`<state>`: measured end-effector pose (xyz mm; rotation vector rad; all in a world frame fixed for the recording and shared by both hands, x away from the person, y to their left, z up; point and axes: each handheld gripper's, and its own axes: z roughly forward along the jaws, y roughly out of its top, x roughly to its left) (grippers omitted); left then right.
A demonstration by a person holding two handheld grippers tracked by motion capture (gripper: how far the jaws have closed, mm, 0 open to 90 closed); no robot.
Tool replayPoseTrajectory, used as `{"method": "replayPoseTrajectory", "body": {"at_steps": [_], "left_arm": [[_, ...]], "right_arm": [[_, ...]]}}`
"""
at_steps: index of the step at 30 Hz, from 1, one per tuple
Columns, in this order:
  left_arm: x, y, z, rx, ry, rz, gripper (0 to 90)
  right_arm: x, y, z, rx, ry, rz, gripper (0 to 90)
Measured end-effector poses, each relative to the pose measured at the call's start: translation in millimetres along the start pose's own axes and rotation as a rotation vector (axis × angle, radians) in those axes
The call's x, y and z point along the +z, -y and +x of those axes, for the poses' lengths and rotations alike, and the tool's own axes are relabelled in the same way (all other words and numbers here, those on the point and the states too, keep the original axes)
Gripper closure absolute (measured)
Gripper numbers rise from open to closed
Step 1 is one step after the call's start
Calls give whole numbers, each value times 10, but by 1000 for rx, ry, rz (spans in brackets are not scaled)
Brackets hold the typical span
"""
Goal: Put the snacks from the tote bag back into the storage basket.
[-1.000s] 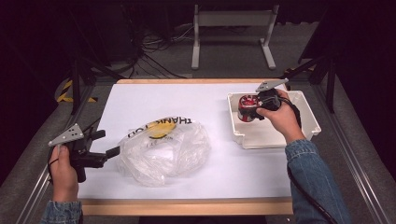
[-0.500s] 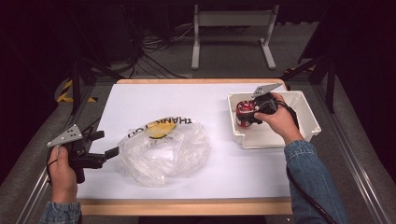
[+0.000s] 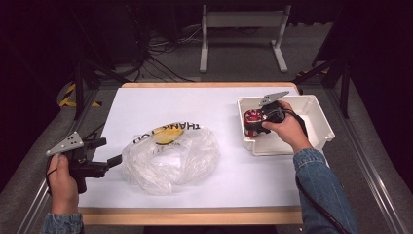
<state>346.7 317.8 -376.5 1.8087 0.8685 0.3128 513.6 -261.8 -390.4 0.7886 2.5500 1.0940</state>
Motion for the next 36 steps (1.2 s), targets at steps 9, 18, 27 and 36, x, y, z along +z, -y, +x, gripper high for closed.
{"method": "replayPoseTrajectory", "body": {"at_steps": [9, 18, 27, 36], "left_arm": [[1, -1, 6, -1, -1, 0, 22], [11, 2, 4, -7, 2, 1, 22], [19, 3, 11, 3, 3, 5, 22], [15, 30, 7, -12, -1, 1, 25]], "right_arm": [[74, 61, 5, 3, -10, 11, 249], [87, 80, 4, -24, 0, 6, 248], [10, 56, -3, -16, 17, -29, 175], [-246, -34, 73, 56, 58, -71, 79]]}}
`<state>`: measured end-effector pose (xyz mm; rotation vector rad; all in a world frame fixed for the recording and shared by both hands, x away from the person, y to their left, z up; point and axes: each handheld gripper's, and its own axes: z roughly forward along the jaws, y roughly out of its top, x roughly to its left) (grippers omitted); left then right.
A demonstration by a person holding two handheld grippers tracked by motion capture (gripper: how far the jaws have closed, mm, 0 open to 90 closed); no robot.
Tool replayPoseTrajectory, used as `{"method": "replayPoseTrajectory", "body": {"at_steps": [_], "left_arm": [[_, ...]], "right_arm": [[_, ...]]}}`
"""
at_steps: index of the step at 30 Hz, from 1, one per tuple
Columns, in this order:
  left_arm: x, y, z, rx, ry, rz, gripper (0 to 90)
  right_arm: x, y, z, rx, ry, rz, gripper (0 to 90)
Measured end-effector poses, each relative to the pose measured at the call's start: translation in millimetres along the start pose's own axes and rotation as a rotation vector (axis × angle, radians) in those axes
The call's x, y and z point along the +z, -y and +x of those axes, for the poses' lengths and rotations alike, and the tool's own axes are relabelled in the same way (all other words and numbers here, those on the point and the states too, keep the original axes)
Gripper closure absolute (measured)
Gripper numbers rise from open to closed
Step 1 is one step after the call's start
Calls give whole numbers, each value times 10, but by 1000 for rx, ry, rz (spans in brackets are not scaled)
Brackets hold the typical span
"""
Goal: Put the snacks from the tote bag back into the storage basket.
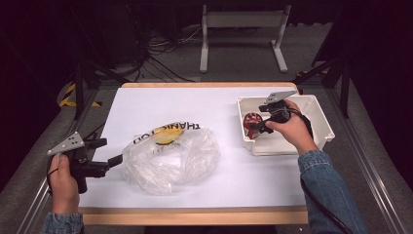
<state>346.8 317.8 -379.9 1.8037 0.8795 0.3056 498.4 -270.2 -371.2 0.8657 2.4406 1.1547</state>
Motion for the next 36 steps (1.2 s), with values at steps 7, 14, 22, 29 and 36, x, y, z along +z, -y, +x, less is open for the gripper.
{"method": "replayPoseTrajectory", "body": {"at_steps": [7, 14, 22, 29, 36], "left_arm": [[-28, 58, 1, -17, 5, 5, 25], [11, 104, -53, -2, 10, 24, 24], [43, 175, -105, 4, 18, 54, 24], [80, 261, -137, 14, 17, 74, 24], [97, 390, -146, -4, 13, 78, 23]], "right_arm": [[-325, -82, 75, 14, 34, -58, 56], [-629, -52, 226, 65, 31, -144, 36], [-1005, 157, 382, 81, 42, -161, 37], [-1250, 363, 502, 125, 58, -171, 62], [-1358, 610, 634, 129, 74, -180, 61]]}}
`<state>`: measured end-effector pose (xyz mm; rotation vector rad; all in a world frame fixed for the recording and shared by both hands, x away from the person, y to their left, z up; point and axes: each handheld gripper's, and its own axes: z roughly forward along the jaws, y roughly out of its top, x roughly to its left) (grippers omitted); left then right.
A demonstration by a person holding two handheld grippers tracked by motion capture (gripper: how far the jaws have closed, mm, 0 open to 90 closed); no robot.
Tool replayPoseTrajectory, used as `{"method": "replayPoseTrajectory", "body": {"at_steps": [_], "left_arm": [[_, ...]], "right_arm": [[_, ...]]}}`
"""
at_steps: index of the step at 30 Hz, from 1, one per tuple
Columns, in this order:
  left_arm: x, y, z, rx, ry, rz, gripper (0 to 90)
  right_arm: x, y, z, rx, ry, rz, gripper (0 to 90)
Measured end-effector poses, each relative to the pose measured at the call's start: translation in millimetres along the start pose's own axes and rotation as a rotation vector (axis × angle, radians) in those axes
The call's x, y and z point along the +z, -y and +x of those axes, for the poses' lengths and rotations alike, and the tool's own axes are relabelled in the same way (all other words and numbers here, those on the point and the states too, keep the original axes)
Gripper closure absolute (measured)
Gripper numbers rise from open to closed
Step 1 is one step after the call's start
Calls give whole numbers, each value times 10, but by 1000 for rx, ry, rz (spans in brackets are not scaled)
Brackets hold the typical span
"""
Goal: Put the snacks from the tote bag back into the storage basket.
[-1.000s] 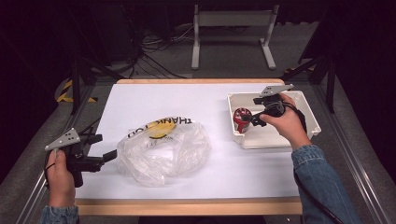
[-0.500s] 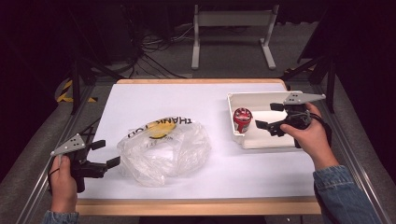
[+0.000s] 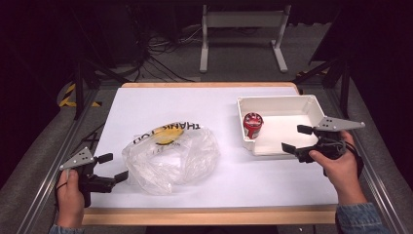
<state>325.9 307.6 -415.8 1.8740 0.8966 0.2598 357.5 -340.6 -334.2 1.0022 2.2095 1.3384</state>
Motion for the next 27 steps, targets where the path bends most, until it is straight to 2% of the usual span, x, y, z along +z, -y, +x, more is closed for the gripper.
{"method": "replayPoseTrajectory", "body": {"at_steps": [6, 8, 13, 14, 16, 23, 26, 27], "left_arm": [[-7, 46, -20, -13, -9, -6, 22], [-12, 46, -15, -2, -9, -8, 22], [-6, 82, -37, -16, -10, -6, 22], [5, 97, -39, -16, -11, -14, 23], [29, 116, -37, -10, -14, -15, 23], [70, 160, -29, -2, -9, -9, 24], [84, 179, -16, -4, -9, -10, 26], [98, 193, -4, -4, -13, -14, 26]], "right_arm": [[-64, 270, 85, 7, 27, -20, 60], [-51, 377, 102, 13, 35, -22, 56], [2, 569, 102, 26, 38, -32, 43], [32, 663, 103, 32, 47, -29, 43], [57, 719, 117, 16, 64, -6, 43], [119, 857, 141, 13, 66, -1, 43], [141, 891, 134, 19, 72, 18, 55], [177, 935, 121, 38, 57, 52, 72]]}}
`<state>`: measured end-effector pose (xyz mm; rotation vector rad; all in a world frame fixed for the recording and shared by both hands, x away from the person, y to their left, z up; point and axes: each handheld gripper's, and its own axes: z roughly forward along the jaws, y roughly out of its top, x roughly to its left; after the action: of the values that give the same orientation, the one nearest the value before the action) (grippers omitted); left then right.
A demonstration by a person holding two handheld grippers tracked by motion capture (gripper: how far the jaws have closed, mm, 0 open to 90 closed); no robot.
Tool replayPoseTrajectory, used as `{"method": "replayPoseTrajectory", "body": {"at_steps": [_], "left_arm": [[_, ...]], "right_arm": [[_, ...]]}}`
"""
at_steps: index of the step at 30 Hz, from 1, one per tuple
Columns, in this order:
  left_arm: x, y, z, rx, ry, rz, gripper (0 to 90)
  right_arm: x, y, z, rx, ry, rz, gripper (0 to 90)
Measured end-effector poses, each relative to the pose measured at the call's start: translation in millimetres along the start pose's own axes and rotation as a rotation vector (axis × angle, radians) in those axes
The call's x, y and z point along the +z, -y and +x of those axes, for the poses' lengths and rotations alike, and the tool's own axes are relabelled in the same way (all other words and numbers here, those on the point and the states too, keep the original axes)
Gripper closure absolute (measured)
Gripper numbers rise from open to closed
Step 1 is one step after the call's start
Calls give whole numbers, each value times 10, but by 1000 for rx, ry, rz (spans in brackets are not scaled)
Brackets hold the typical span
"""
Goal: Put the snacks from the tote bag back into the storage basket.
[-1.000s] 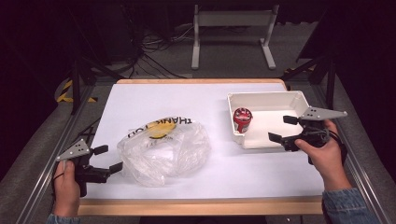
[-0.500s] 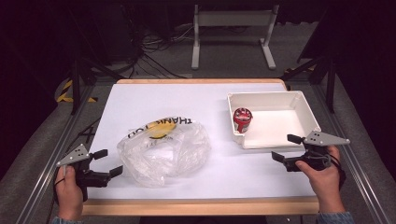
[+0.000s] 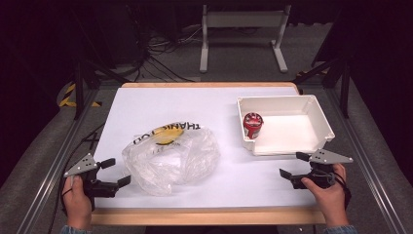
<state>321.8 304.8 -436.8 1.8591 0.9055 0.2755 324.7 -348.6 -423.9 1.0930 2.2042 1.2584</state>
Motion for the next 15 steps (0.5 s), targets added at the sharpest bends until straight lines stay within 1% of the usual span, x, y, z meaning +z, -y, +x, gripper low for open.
{"method": "replayPoseTrajectory", "body": {"at_steps": [4, 7, 15], "left_arm": [[31, 20, 4, 0, -5, 4, 27], [42, 28, 10, 2, -8, 9, 26], [82, 42, 19, 14, -30, 14, 26]], "right_arm": [[67, 45, 1, -13, 8, 44, 72], [91, 57, 0, -7, 1, 49, 72], [132, 86, -6, 11, 22, 69, 63]]}}
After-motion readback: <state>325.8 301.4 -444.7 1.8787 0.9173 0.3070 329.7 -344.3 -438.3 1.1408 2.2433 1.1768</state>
